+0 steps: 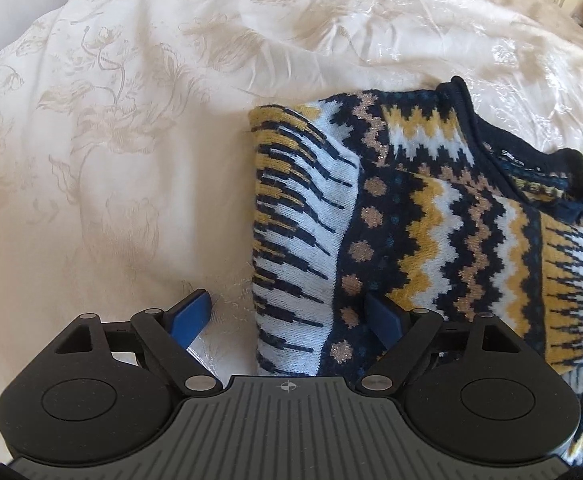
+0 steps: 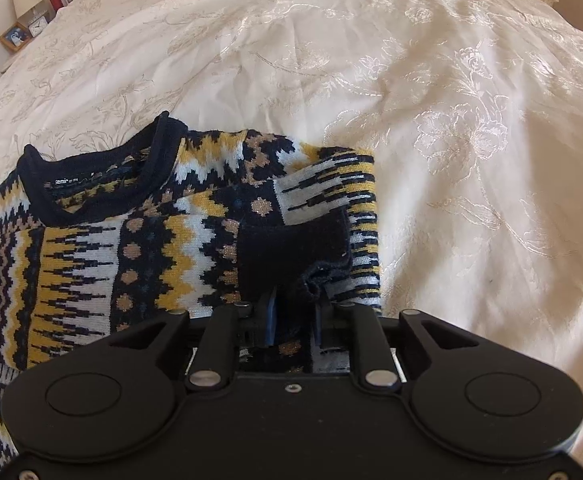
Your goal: Fold small clothes
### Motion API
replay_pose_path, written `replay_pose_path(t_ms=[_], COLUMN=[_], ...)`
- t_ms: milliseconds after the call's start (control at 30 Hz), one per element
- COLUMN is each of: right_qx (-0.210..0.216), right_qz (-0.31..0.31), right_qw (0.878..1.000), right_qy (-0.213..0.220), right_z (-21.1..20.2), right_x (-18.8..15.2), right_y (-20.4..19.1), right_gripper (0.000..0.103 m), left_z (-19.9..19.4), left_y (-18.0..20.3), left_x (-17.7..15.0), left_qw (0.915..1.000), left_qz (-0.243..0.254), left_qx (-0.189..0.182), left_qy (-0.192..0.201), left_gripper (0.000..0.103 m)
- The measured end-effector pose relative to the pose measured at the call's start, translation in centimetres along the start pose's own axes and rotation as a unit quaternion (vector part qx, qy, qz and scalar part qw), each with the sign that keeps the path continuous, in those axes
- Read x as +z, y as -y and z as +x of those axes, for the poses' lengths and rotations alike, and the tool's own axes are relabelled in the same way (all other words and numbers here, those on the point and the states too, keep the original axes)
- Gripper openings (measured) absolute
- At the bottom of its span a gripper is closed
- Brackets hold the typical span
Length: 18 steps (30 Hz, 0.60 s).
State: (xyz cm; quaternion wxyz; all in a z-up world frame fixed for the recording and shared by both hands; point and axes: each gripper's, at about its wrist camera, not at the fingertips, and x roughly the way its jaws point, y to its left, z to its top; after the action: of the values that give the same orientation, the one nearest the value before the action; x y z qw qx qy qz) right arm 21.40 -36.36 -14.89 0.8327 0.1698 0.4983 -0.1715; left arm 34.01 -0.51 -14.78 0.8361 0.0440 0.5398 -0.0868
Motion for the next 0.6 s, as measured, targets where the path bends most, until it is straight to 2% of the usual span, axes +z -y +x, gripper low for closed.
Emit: replay_pose_path(t_ms=[67,233,333,400,567,600], right_qx=[0.001,0.016,0.027,0.035,0.037,0.038], right_qz=[-0.006,-0.013,-0.024,-0.035,-0.055,-0.056], right_qw=[1.0,1.0,0.999,0.999,0.998,0.998], right_qy=[-0.001,0.001,0.002,0.001,0.0,-0.001], right_z=[0.1,0.1,0.2,0.4,1.1,1.2], right_x=[-0.1,-0.2,-0.4,-0.5,-0.7,-0.8], right_y=[-0.2,-0.7,-1.3,-1.9,-3.1,-3.3], right_gripper=[0.035,0.054,0.067,0.084,0.102,0.102], left_z=[0.1,0.7,1.2,1.8,2.3,2.3], left_y=[0.1,-0.2,-0.3,-0.5,-1.2,-1.2], left_x=[0.0,0.5,0.8,1.1,0.7,0.4], left_qw=[1.0,0.9995,0.9992,0.9989,0.9982,0.998], left_qz=[-0.004,-0.023,-0.029,-0.034,-0.056,-0.059], left_qx=[0.002,0.0,-0.002,-0.005,-0.016,-0.02], left_qy=[-0.004,-0.021,-0.029,-0.032,-0.016,-0.009], left_gripper=[0.085,0.093,0.098,0.1,0.103,0.103])
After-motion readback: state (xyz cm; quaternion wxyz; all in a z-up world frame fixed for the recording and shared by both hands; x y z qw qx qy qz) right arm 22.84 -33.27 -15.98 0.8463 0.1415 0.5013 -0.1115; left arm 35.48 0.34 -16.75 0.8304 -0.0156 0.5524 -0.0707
